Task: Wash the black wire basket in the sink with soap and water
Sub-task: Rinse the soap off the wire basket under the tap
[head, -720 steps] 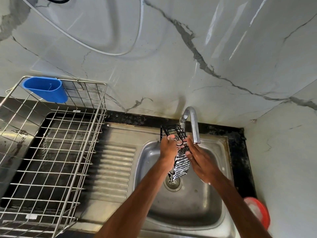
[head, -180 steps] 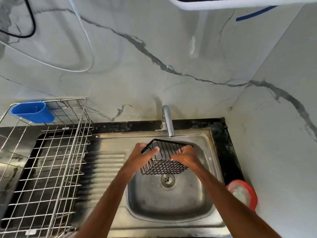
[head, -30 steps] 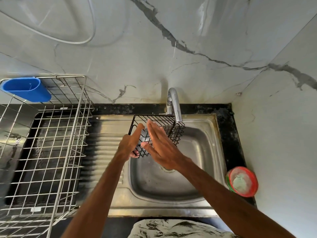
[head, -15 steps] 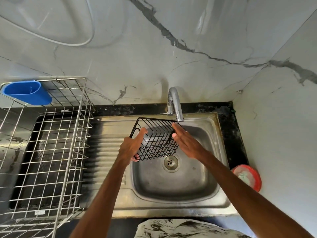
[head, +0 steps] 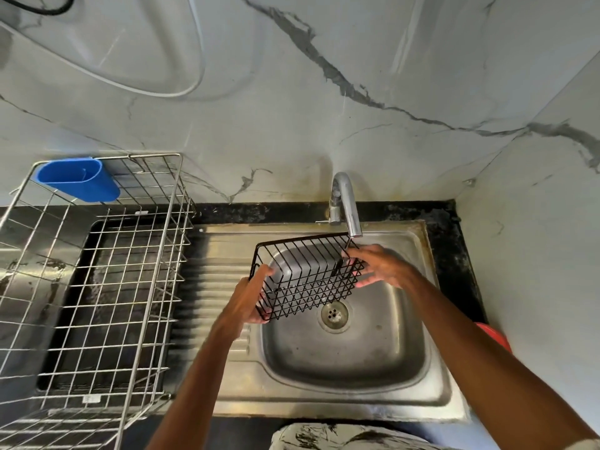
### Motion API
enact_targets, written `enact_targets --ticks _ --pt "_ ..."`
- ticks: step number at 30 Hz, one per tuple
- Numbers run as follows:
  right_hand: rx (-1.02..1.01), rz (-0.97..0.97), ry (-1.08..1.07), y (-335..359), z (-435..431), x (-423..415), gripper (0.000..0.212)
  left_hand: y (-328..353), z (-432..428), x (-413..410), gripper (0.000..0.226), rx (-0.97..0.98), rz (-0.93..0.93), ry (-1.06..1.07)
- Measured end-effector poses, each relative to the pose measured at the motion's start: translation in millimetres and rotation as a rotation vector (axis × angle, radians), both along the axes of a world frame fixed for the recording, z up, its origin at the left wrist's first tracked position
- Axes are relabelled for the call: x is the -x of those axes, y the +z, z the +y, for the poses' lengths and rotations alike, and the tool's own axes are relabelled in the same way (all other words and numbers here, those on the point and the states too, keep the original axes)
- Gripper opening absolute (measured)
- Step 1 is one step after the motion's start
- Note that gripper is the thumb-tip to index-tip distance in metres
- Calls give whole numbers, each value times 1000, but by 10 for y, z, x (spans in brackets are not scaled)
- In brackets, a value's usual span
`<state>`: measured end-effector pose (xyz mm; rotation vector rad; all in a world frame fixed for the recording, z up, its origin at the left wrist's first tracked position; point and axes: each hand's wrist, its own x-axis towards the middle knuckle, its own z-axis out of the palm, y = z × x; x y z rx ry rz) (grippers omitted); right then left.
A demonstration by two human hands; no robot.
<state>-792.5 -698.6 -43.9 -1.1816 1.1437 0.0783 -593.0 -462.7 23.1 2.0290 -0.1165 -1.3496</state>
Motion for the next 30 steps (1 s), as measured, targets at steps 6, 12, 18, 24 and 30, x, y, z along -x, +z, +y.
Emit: enact_targets --ticks 6,12,18,24,30 --pt "388 191 70 85 -57 20 50 -154 126 -44 96 107 241 105" --pt "651 308 109 309 73 94 35 -260 212 -119 72 74 146 97" --pt "840 439 263 419 250 -33 45 -188 -65 272 35 171 -419 11" --pt "942 522 371 484 465 -194 67 -131 -730 776 96 83 -168 -31" --pt "1014 563 459 496 699 -177 74 -240 -937 868 95 33 41 9"
